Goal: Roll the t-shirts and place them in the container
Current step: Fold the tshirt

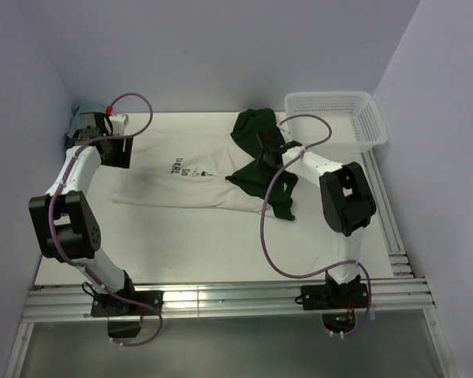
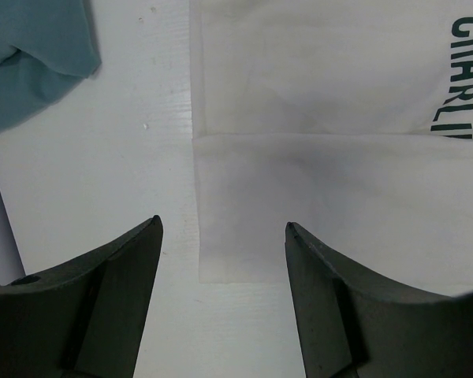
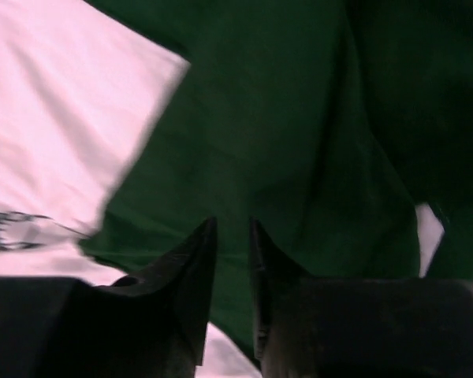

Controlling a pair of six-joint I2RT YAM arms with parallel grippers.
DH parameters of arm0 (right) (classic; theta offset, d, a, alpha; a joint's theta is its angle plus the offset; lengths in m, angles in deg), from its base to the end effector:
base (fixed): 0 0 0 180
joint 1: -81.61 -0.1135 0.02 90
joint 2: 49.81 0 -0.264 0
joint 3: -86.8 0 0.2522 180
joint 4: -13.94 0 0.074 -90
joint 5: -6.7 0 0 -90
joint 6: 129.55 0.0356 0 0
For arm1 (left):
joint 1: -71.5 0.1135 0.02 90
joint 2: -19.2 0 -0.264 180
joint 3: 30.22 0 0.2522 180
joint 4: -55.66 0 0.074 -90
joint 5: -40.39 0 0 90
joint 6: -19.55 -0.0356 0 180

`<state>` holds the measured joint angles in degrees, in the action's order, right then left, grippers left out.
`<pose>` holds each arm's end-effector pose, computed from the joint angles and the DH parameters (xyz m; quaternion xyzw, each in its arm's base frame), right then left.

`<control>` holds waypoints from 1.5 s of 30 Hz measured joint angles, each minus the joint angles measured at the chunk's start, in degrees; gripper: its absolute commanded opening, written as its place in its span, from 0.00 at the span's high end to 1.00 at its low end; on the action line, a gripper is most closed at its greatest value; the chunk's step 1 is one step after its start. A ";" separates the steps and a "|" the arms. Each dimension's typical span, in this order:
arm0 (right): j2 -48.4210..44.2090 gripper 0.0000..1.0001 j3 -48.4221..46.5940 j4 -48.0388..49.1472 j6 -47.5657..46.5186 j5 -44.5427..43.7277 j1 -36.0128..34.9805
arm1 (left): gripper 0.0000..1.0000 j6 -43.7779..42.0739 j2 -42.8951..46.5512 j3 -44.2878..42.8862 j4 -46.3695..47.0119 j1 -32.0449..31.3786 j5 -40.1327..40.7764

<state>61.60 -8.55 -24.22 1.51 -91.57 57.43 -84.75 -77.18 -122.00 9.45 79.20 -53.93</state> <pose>0.3876 0.1684 0.2009 0.1612 0.9356 0.1074 0.2951 0.3669 0.0469 0.2708 0.0668 0.9391 0.0291 0.3357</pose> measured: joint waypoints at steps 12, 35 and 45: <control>-4.55 0.50 12.52 5.07 2.84 1.36 0.07 | 0.31 0.00 0.02 0.72 -0.04 -1.11 -0.42; -4.66 0.93 12.70 7.26 3.98 1.70 0.13 | 0.32 0.00 0.02 1.01 -0.42 -1.22 -0.42; -4.66 1.00 9.33 5.64 3.10 1.49 0.24 | 0.32 -0.02 0.02 1.01 -1.20 -1.42 -0.42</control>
<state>56.95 0.79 -18.58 4.61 -90.09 57.67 -84.77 -77.16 -121.00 8.25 77.78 -54.34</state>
